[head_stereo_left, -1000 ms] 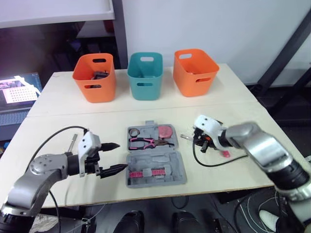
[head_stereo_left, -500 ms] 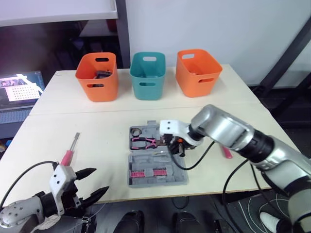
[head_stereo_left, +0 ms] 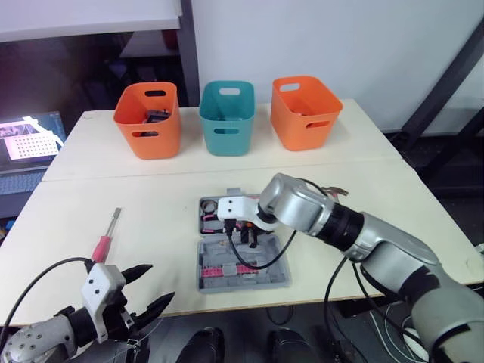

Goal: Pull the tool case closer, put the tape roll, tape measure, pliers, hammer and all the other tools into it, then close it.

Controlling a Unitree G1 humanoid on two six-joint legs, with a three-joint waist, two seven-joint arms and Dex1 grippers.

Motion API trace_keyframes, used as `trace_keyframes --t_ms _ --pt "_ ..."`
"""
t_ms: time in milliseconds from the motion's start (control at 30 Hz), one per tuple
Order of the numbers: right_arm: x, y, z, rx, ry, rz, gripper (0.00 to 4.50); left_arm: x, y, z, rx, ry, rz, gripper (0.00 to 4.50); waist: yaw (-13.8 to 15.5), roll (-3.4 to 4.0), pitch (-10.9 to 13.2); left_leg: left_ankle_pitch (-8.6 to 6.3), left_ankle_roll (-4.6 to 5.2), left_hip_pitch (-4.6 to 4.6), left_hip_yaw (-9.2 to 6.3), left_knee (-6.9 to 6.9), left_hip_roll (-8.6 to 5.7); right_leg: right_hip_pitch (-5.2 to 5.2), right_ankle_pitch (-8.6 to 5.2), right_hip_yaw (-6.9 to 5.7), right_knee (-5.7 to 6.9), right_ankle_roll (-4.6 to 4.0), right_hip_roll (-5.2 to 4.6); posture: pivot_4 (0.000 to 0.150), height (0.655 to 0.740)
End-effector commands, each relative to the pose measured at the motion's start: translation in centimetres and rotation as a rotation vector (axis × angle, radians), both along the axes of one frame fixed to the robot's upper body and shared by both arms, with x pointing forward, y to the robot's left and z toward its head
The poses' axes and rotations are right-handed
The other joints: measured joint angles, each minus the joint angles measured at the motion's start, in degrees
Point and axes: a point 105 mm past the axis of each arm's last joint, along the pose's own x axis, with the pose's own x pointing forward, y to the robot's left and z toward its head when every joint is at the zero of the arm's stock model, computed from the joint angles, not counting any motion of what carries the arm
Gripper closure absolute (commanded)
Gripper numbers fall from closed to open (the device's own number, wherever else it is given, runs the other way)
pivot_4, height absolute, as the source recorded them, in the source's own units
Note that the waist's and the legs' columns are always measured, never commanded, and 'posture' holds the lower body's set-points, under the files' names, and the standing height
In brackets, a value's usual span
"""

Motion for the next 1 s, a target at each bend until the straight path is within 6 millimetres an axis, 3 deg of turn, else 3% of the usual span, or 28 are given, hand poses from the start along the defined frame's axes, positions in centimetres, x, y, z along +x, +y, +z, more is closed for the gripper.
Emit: trace_keyframes --t_ms 33,267,500,1000 --pt "0.2 1.1 0.7 0.018 -0.034 0.027 4.43 -0.2 -0.1 0.7 0.013 -0.034 -0.004 0.00 0.01 0.01 0.00 0.00 0.00 0.00 0.00 0.00 0.00 -0.01 0.00 0.00 0.00 0.00 0.00 0.150 0.7329" --pt "0.3 2.8 0.1 0.057 -0.015 0.014 4.43 -0.1 0.1 0.9 0.016 -0.038 0.006 0.00 -0.06 0.01 0.01 0.00 -0.02 0.00 0.00 -0.02 0.00 -0.04 0.01 -0.01 0.05 0.02 0.03 0.150 0.7329" --pt "0.3 2.6 -1.0 0.047 -0.003 0.000 4.43 0.4 0.1 1.1 0.018 -0.044 0.002 0.00 -0.04 0.01 0.00 0.01 -0.04 0.00 0.00 -0.01 0.00 -0.05 0.05 -0.03 0.06 0.08 0.05 0.150 0.7329" --pt "1.4 3.2 -0.8 0.076 -0.040 0.005 4.43 1.2 0.4 1.3 0.030 -0.041 -0.010 0.00 -0.28 0.03 0.00 0.07 -0.14 0.02 0.00 -0.03 0.33 -0.13 0.20 0.00 0.08 -0.06 0.54 0.150 0.7329"
